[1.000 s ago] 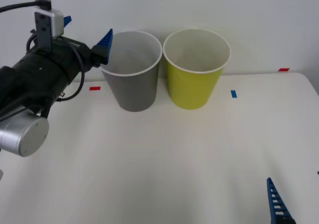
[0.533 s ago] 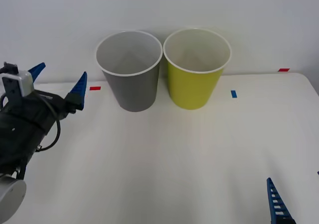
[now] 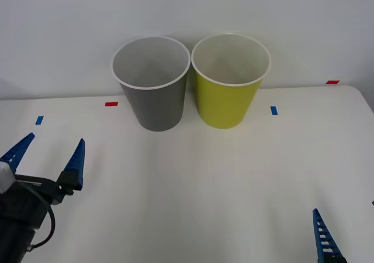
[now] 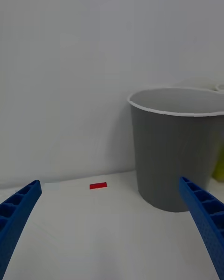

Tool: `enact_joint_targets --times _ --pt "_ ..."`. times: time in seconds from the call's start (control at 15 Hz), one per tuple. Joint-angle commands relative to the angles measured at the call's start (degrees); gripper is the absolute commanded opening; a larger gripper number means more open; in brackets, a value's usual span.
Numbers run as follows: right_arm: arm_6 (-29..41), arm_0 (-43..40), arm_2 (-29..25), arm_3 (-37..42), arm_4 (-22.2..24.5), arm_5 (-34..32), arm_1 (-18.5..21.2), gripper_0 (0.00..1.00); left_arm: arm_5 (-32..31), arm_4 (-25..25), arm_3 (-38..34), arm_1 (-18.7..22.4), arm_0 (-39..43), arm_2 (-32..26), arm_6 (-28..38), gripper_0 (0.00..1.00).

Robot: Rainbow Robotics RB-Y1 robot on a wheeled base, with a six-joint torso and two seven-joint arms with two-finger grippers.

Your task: Put cans in the gray bin and PET bottles in the light green bin.

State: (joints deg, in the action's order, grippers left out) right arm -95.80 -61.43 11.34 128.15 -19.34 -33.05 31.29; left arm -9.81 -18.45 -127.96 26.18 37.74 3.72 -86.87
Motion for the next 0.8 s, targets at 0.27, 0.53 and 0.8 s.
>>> enact_joint_targets --times 0.27,0.53,0.8 --pt "0.0 0.0 0.0 0.0 0.0 0.0 0.0 1.0 -10.67 1.23 0.87 -0.43 14.03 4.81 -1.02 1.0" --pt "0.0 0.0 0.0 0.0 0.0 0.0 0.0 1.0 -10.67 2.46 0.96 -1.66 21.76 4.99 -2.69 1.0" --pt "0.0 0.0 0.0 0.0 0.0 0.0 0.0 1.0 -14.27 3.16 0.87 -2.36 26.24 4.81 -3.57 1.0"
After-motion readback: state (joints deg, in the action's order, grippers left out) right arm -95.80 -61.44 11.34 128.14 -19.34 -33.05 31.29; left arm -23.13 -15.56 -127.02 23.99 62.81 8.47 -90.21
